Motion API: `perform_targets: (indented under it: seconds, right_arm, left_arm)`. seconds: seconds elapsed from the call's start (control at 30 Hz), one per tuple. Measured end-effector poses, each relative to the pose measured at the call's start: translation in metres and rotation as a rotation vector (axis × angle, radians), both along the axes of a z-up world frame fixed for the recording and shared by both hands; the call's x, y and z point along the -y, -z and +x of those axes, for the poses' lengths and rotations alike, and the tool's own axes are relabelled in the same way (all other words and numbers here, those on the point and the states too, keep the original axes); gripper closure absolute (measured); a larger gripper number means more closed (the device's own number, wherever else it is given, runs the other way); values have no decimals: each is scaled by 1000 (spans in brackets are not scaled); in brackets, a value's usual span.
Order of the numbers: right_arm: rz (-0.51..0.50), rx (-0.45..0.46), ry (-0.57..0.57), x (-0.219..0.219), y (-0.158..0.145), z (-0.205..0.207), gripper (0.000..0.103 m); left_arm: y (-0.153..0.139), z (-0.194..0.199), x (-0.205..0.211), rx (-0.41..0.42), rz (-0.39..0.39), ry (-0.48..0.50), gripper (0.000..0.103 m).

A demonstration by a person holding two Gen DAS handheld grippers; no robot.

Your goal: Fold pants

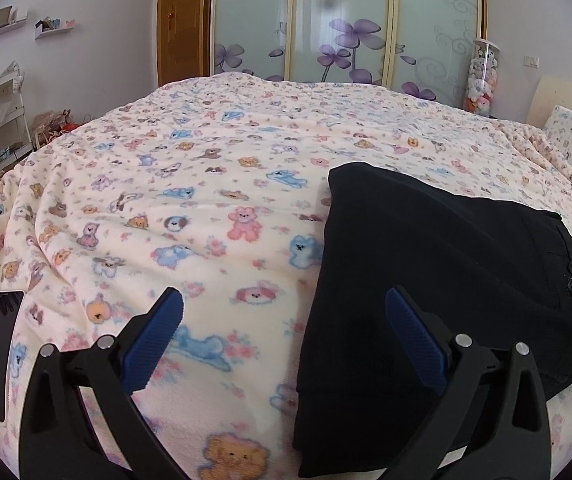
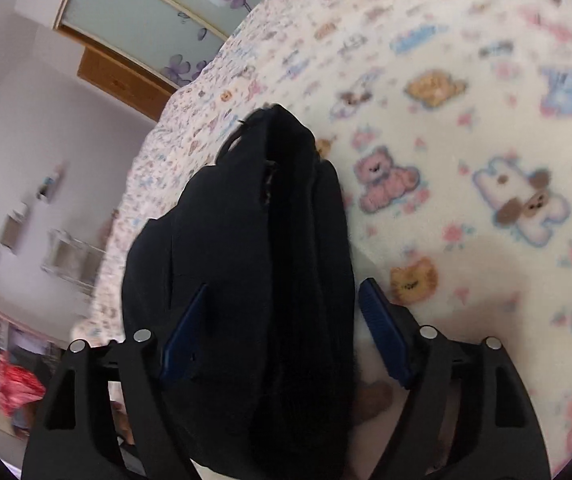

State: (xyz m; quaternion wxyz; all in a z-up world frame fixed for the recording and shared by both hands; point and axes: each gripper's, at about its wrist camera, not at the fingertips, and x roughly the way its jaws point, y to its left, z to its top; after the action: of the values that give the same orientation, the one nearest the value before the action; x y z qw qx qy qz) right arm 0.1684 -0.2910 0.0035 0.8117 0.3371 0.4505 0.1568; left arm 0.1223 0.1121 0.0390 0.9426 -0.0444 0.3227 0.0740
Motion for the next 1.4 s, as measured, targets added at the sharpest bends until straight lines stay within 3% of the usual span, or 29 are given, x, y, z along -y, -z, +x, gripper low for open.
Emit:
perform_targets:
  seconds: [0.17,0.3,0.37,0.4,0.43,0.63,0.77,0.87,1.33,1.4]
  right_arm:
    - [30,5,-56,-2,6,8,22]
    - [-11,61,-118,-17,0,6,24]
    - [-60,98,-141,-26,-7,1,30]
    - [-48,122,-154,-28,-11,-1,42]
    - [-37,133,-157,-28,-13,-1,45]
    - [-117,251,-195,-53,-39,-13,56]
    - [-174,405,-276,-87,-70,-32,59]
    - [-250,458,-323,-111,-80,-38,60]
    - [-193,363,-226,-77,-56,-30,62]
    - [-175,348,-216,-72,-52,-28,62]
  left_arm:
    - [2,2,-1,-15,-10,-5,2]
    - [4,3,-2,-18,-13,-7,2]
    - [4,3,-2,-19,-13,-6,2]
    - [4,3,-2,-20,-13,-6,2]
    - [4,4,-2,-23,-12,-6,2]
    - [5,4,-1,-23,-9,-7,2]
    - [5,5,-2,-20,-14,-15,2]
    - [5,5,-3,-20,-18,-20,2]
    - [-12,5,1,3,19,11,2]
    - [-20,9,-5,4,-29,59,2]
